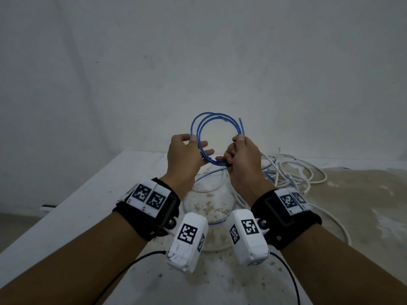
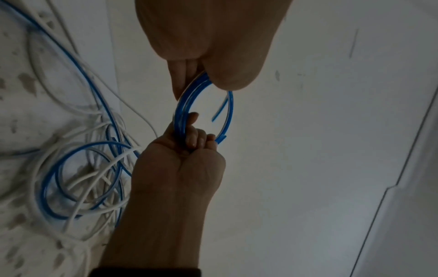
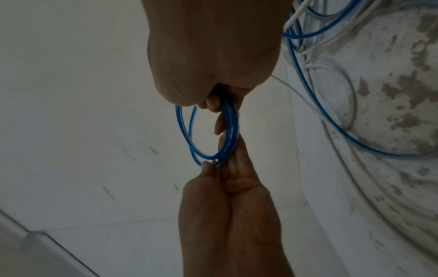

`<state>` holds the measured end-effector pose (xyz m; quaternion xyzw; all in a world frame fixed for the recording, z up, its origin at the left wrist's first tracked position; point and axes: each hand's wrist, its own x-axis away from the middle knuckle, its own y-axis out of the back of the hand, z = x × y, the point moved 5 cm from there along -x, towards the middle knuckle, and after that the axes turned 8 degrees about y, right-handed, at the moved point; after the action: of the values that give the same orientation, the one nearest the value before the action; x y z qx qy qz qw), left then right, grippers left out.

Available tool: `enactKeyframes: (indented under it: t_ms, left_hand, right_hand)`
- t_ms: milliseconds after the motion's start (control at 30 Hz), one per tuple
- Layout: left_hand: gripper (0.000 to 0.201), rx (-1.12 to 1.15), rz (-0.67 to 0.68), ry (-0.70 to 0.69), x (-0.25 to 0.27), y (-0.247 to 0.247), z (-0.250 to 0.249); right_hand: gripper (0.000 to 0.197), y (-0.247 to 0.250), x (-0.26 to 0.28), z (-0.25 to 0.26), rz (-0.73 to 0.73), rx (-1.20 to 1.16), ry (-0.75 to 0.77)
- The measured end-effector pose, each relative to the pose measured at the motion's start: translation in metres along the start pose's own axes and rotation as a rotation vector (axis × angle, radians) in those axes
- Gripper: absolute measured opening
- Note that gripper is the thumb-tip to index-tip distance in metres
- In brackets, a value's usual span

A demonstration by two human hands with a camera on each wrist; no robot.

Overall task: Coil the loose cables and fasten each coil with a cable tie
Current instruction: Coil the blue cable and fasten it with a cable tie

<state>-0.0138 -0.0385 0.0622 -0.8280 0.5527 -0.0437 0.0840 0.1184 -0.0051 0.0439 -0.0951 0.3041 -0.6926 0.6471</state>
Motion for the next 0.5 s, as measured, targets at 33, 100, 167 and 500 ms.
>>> enactKeyframes:
  t_ms: [33, 100, 167, 500]
  left_hand:
    - [0.019, -0.04, 0.007, -0.044, 0.001, 0.001, -0.002]
    - [0.019, -0.215, 0.02, -0.211, 0.005, 0.002, -0.007]
    - [0.019, -0.39, 0.022, -0.368, 0.011, 0.0, -0.013]
    - [0.029, -0.328, -0.034, -0.411, -0.016, 0.002, -0.018]
  right_hand:
    - [0.03, -0.001, 0.0, -0.001, 0.007, 0.02, 0.007]
    - [0.03, 0.0, 0.0, -0.005, 0.001, 0.043, 0.009]
    - [0.03, 0.001, 0.0, -0.008, -0.001, 0.039, -0.008]
    - [0.03, -0.008, 0.016, -0.011, 0.258, 0.058, -0.047]
